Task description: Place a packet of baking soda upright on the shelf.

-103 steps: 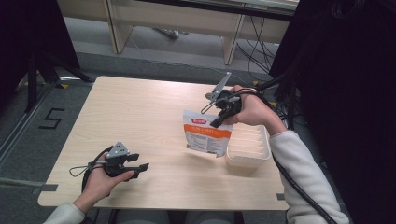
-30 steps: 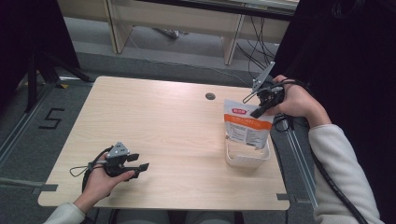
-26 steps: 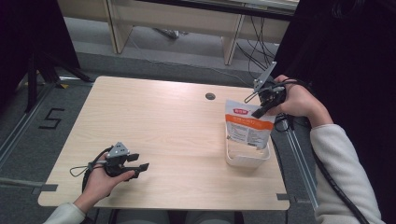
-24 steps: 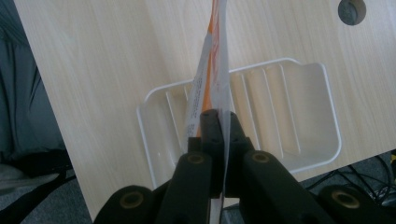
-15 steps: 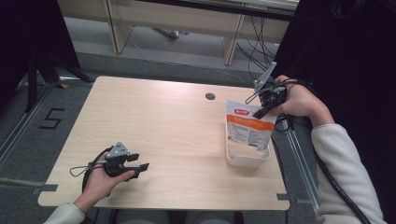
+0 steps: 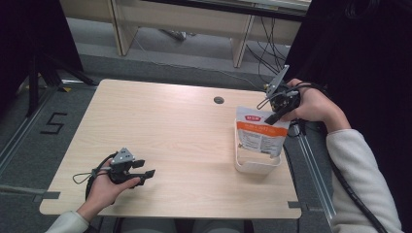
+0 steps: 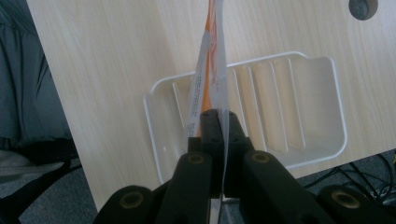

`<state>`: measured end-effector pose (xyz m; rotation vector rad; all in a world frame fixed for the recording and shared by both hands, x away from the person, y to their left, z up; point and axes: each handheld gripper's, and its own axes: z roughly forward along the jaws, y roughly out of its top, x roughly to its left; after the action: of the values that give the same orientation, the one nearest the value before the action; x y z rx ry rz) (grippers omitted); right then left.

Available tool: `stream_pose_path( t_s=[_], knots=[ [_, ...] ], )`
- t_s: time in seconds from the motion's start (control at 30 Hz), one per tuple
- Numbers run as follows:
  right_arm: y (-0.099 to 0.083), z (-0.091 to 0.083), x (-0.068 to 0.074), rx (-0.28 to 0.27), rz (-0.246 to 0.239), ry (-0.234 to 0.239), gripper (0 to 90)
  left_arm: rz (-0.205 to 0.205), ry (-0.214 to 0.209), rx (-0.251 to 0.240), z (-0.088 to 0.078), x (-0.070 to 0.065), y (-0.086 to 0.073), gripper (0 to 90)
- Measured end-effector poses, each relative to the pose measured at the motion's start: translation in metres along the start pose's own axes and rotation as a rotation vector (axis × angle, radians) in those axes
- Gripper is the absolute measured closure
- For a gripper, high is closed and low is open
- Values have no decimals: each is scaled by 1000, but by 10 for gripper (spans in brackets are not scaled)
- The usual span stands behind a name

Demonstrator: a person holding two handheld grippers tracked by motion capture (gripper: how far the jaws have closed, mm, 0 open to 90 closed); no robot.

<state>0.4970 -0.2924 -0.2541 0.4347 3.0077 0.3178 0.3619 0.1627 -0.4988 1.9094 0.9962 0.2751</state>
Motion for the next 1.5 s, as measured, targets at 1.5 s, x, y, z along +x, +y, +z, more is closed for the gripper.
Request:
stream_pose_path(
  t_s=[1.5],
  knots=[
    [10, 16, -7, 82, -114, -59, 900, -2, -3, 0, 0, 0, 0, 390]
  ],
)
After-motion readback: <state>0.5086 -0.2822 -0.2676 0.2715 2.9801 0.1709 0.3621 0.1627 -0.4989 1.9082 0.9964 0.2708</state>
